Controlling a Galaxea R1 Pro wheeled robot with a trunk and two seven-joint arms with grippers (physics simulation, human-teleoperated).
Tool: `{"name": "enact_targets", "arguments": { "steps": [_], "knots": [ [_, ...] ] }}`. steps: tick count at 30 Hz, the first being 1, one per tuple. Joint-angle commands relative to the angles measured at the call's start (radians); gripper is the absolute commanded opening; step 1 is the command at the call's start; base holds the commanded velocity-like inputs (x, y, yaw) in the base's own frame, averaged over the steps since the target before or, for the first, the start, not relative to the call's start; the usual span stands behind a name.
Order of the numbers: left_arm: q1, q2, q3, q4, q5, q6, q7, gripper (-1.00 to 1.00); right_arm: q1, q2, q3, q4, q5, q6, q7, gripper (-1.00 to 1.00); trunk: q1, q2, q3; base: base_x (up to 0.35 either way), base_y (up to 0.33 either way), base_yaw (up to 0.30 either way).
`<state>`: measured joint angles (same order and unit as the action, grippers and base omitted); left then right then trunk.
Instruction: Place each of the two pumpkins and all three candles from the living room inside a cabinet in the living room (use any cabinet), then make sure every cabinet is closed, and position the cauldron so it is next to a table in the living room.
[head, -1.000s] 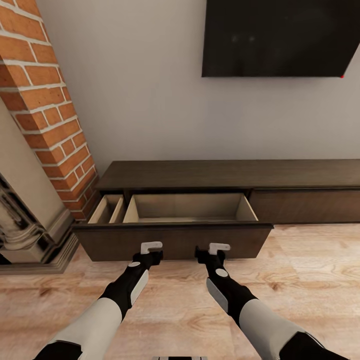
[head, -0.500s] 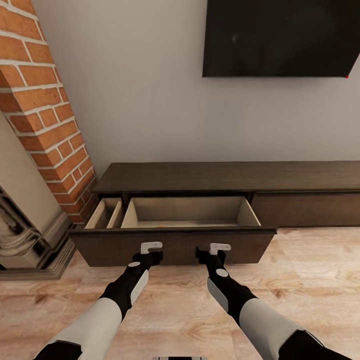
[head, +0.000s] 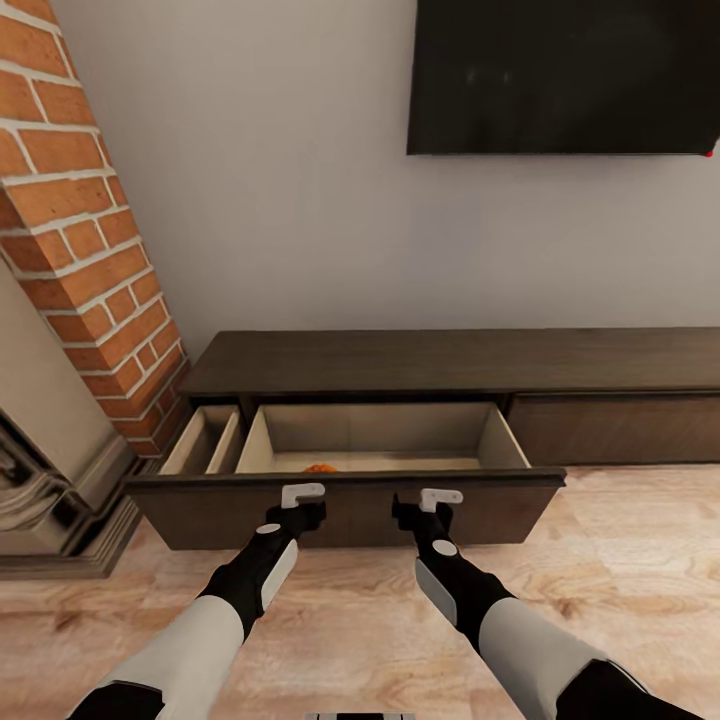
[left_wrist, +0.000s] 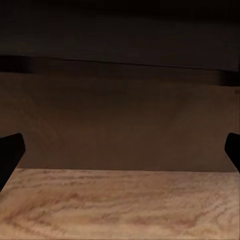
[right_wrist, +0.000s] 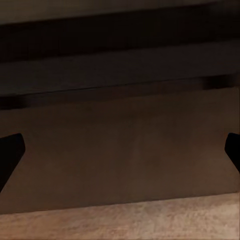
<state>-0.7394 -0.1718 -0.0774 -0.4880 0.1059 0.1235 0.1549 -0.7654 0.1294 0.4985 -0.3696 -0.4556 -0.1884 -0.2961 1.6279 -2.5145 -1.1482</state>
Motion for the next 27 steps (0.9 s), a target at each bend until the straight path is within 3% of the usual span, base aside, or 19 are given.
{"name": "enact_targets", "arguments": {
  "steps": [1,19,27],
  "knots": [
    [0.0,0.0,0.0,0.0,0.0,0.0,0.0,1.0,0.0,0.0,0.0,0.001,0.0,0.0,0.001,1.0,0.0,0.0,0.0,0.092,0.0,0.0],
    [0.0,-0.002,0.0,-0.001,0.0,0.0,0.0,1.0,0.0,-0.002,0.0,0.003,0.0,-0.022,0.0,1.0,0.0,0.0,0.0,0.114,0.0,0.0],
    [0.0,-0.002,0.001,-0.001,0.0,0.002,0.0,1.0,0.0,-0.001,0.0,0.003,0.0,-0.022,0.0,1.0,0.0,0.0,0.0,0.292,0.0,0.0]
  ]
}}
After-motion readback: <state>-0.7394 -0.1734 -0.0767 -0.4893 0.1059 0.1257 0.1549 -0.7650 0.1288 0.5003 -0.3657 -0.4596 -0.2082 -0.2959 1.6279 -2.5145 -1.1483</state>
